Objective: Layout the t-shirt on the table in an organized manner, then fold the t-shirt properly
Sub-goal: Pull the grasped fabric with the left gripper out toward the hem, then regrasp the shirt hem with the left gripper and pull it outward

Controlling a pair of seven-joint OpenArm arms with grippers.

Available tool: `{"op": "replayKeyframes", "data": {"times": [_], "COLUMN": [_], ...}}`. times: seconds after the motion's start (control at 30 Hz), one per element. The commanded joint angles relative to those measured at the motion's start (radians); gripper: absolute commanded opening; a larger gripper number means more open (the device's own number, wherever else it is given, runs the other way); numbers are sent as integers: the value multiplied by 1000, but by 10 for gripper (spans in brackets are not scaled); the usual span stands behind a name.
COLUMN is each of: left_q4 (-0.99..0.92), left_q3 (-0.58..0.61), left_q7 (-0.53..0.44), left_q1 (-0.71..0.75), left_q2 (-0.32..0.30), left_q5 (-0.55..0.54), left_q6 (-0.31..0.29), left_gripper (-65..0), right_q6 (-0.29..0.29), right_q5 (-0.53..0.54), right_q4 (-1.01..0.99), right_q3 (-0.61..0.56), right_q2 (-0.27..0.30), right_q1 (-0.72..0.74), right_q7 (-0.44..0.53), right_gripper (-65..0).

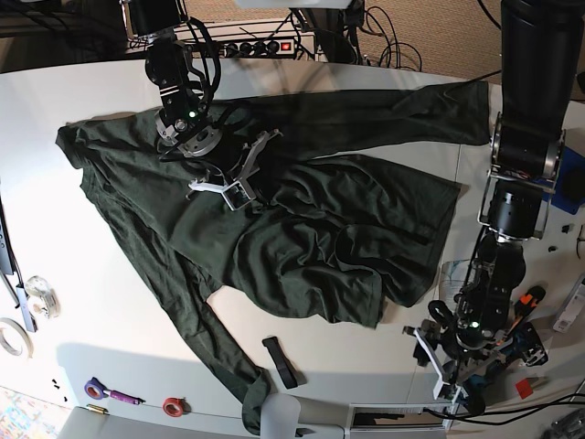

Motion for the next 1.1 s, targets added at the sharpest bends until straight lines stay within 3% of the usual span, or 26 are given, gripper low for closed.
{"op": "replayKeyframes", "data": {"times": [0.0, 0.13, 0.2, 0.27, 0.37, 0.43, 0.7, 0.8, 1.07], "left_q4": [16, 16, 16, 15, 5, -19, -37, -51, -184], "left_q3": [-5, -5, -5, -5, -5, -5, -5, -5, -5], "left_q7": [-3, 43, 48, 34, -10, -39, -93, -99, -186], "left_q1": [-42, -31, -16, 11, 60, 78, 80, 80, 78], "left_q2": [-17, -44, -52, -48, -21, 2, 72, 101, 154], "left_q5": [-34, -207, -274, -284, -203, -173, -169, -122, -113], "left_q6": [-46, -251, -294, -274, -140, -89, -85, -81, -76], "left_gripper": [-282, -290, -293, -305, -304, -304, -304, -304, -305], "right_q6": [6, 6, 6, 7, 7, 7, 20, 22, 23], "right_q5": [-25, -24, -24, -24, -24, -24, -20, -20, -20], "right_q4": [-2, -1, 1, 1, 1, 1, 1, 1, 1], "right_q3": [1, 2, 2, 2, 2, 2, 2, 2, 2], "right_q2": [8, 8, 8, 8, 8, 8, 6, 5, 6], "right_q1": [-5, 1, 4, 6, 6, 6, 5, 5, 5], "right_q7": [-53, -13, -2, -3, -3, -3, -3, -3, -1], "right_gripper": [-650, -650, -650, -650, -650, -650, -650, -650, -650]}}
